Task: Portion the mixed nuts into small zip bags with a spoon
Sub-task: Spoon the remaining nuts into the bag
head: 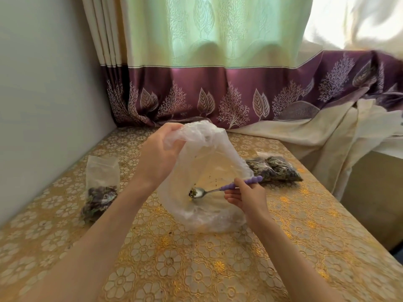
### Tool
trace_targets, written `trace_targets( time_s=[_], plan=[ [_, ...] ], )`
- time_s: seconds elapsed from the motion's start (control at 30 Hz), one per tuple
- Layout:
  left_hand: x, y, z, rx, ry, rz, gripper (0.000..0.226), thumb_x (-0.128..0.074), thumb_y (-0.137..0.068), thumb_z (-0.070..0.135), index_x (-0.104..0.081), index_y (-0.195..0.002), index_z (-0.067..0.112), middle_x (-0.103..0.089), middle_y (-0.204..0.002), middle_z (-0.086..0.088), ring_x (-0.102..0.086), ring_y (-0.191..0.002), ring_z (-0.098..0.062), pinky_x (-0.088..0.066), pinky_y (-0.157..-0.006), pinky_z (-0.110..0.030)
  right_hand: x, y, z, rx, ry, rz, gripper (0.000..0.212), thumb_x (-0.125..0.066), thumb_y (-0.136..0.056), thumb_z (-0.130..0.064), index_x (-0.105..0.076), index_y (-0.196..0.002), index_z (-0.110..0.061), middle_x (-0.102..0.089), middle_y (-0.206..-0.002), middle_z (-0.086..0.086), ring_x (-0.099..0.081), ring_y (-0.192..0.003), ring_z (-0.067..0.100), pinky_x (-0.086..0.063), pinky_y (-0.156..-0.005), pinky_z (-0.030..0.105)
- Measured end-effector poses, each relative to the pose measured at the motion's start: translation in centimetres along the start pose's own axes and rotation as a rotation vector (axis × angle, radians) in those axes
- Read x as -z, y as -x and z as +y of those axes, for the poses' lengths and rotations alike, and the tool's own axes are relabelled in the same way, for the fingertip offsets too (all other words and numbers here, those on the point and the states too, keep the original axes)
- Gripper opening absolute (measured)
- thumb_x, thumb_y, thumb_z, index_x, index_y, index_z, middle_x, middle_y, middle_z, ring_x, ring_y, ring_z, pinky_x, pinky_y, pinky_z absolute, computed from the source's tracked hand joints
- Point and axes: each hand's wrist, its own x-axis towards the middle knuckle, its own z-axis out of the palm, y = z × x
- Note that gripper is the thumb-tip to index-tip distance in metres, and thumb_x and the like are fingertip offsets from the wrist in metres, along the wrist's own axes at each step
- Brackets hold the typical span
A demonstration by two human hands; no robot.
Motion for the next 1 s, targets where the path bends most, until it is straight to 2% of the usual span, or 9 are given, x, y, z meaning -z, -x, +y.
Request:
trace_targets(
  time_s=[0.27,0.33,0.43,0.57,0.67,0.77,0.9,1.0],
  plan=[
    [0.3,0.1,-0.6,0.037,0.047,0.001,0.032,-0.057,-0.091,0.021,-0.056,-0.121,0.014,-0.063,-0.113,-0.003,-0.059,-0.105,-0.023,-0.048,-0.091,-0.049,-0.5,0.2,-0.5,-0.050,-0.128,-0.027,0.035,-0.049,-0.094,-0.004,-0.065,-0.062,-0.001,-0.071,-0.068,0.016,-0.062,-0.049,0.013,-0.052,-0.046,0.018],
    [0.6,0.1,-1.0,0.050,0.062,0.012,0.029,-0.057,-0.091,0.022,-0.057,-0.119,0.015,-0.064,-0.109,-0.001,-0.060,-0.102,-0.022,-0.050,-0.088,-0.049,-0.5,0.2,-0.6,-0.038,-0.134,-0.026,0.036,-0.050,-0.093,-0.005,-0.066,-0.061,-0.002,-0.071,-0.068,0.016,-0.062,-0.049,0.013,-0.052,-0.046,0.018],
    [1.2,0.0,-1.8,0.060,0.052,0.059,0.020,-0.058,-0.091,0.025,-0.058,-0.111,0.022,-0.064,-0.101,0.002,-0.061,-0.096,-0.021,-0.051,-0.084,-0.049,-0.4,0.3,-0.9,-0.016,-0.147,-0.024,0.033,-0.050,-0.093,-0.005,-0.066,-0.064,-0.001,-0.072,-0.069,0.016,-0.062,-0.049,0.013,-0.052,-0.045,0.018],
    [2.2,-0.1,-3.0,0.072,0.030,0.123,0.022,-0.057,-0.091,0.024,-0.057,-0.113,0.021,-0.064,-0.103,-0.003,-0.061,-0.096,-0.026,-0.051,-0.084,-0.050,-0.1,0.3,-1.0,-0.033,-0.155,-0.024,0.034,-0.050,-0.093,-0.007,-0.067,-0.065,0.000,-0.072,-0.068,0.015,-0.062,-0.049,0.012,-0.051,-0.046,0.018],
    [2.6,-0.3,-3.7,0.082,0.026,0.166,0.018,-0.057,-0.091,0.023,-0.056,-0.108,0.027,-0.064,-0.100,-0.002,-0.061,-0.095,-0.026,-0.051,-0.084,-0.050,-0.1,0.3,-1.1,-0.067,-0.182,-0.014,0.031,-0.051,-0.093,-0.007,-0.066,-0.067,0.001,-0.072,-0.066,0.013,-0.062,-0.048,0.012,-0.051,-0.045,0.018],
    [2.8,-0.4,-4.3,0.082,0.021,0.188,0.016,-0.058,-0.090,0.022,-0.056,-0.103,0.031,-0.062,-0.094,0.005,-0.061,-0.093,-0.023,-0.052,-0.083,-0.047,-0.3,0.4,-1.1,-0.095,-0.212,-0.002,0.029,-0.050,-0.093,-0.007,-0.065,-0.070,0.003,-0.072,-0.065,0.012,-0.062,-0.047,0.011,-0.051,-0.045,0.017],
    [2.7,-0.3,-5.5,0.077,0.002,0.217,0.015,-0.059,-0.090,0.019,-0.056,-0.101,0.028,-0.058,-0.089,0.017,-0.058,-0.090,-0.017,-0.050,-0.080,-0.036,-0.4,0.5,-1.4,-0.070,-0.192,0.004,0.030,-0.051,-0.093,-0.009,-0.067,-0.071,0.004,-0.070,-0.061,0.010,-0.061,-0.047,0.011,-0.050,-0.044,0.017],
    [2.4,0.1,-6.8,0.160,0.027,0.198,0.014,-0.058,-0.090,0.021,-0.055,-0.103,0.026,-0.061,-0.092,0.009,-0.061,-0.086,-0.018,-0.049,-0.070,-0.031,-0.4,0.4,-2.1,-0.005,-0.149,0.000,0.031,-0.051,-0.094,-0.010,-0.068,-0.073,0.004,-0.070,-0.063,0.011,-0.060,-0.048,0.010,-0.049,-0.044,0.016]
  ],
)
